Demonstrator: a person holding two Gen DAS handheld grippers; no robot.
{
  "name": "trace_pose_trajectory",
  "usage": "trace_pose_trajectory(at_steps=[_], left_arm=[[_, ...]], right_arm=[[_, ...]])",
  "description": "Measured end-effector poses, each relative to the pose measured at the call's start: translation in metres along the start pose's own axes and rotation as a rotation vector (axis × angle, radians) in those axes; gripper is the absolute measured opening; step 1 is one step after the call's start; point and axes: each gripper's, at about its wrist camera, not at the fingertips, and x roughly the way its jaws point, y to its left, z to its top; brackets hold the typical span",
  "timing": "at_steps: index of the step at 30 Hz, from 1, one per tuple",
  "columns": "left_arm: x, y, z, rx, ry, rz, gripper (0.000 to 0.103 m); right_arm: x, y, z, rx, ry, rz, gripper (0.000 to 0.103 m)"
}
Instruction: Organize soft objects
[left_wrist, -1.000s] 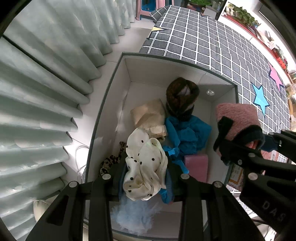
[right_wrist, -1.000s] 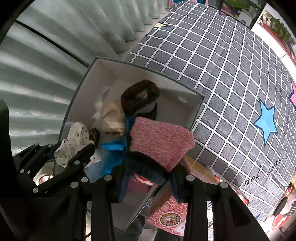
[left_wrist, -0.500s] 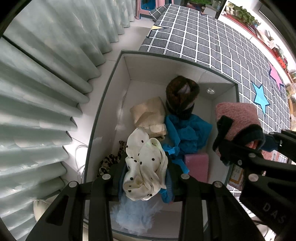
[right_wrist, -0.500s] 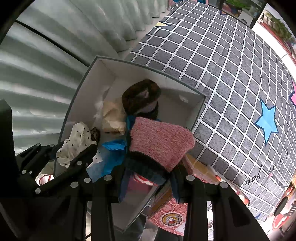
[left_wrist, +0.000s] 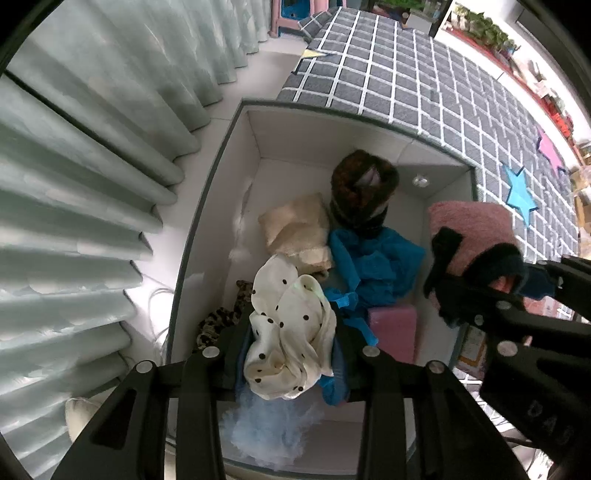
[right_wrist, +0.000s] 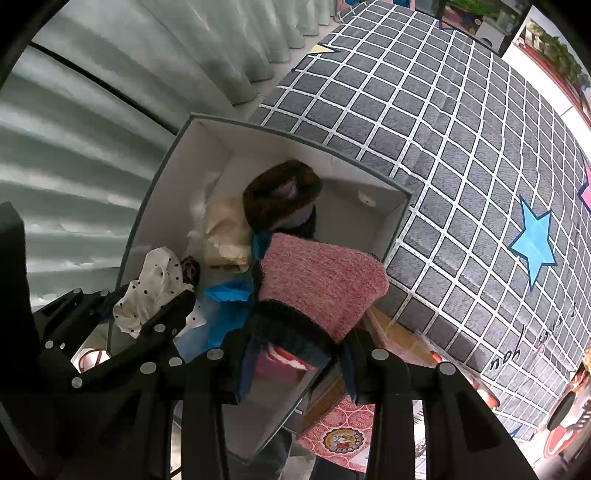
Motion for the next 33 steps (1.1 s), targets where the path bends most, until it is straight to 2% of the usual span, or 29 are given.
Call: trace_pose_trajectory(at_steps=[1, 2, 3, 5, 8, 11, 12, 14, 18, 22, 33], left_arm=[[-0.003, -0.001, 0.000, -0.001, -0.017, -0.020, 0.061], [-0.005, -0.001, -0.002, -0.002, -0.029, -0.029, 0.079], [-0.007, -0.001, -0.003, -0.001, -0.041, -0.036, 0.084], [-0.011, -0.005, -0.005, 0.016, -0.051, -0.030, 0.085], [-0.011, -0.008, -0.009, 0.034, -0.042, 0.005, 0.085], [-0.014, -0.006, -0.014, 0.035, -0.055, 0.025, 0.085], [-0.017, -0.004, -0.016, 0.025, -0.064, 0.025, 0.085], [-0.025, 0.003, -0.020, -0.019, -0.080, 0.036, 0.086], [-0.025, 0.013, -0.026, -0.065, -0.023, -0.053, 0.086], [-0.039, 0.010, -0.038, -0.053, -0.061, -0.018, 0.086], [-0.063, 0.008, -0.056, -0.036, -0.097, -0.008, 0.086]], right_arm=[[-0.001, 0.000, 0.000, 0.001, -0.003, 0.006, 0.040], [-0.001, 0.000, 0.001, 0.004, -0.006, 0.014, 0.046], [-0.002, 0.000, 0.000, 0.006, -0.009, 0.026, 0.056], [-0.005, 0.001, -0.001, -0.002, -0.020, 0.043, 0.065], [-0.011, 0.008, -0.002, -0.042, -0.039, 0.017, 0.083], [-0.018, 0.012, -0.006, -0.066, -0.058, -0.009, 0.084], [-0.021, 0.012, -0.007, -0.060, -0.066, -0.005, 0.086], [-0.027, 0.009, -0.010, -0.045, -0.088, 0.010, 0.103], [-0.044, 0.006, -0.016, -0.010, -0.151, 0.020, 0.103], [-0.052, 0.005, -0.020, 0.013, -0.160, 0.022, 0.103], [-0.061, 0.022, -0.042, -0.029, -0.145, 0.017, 0.103]])
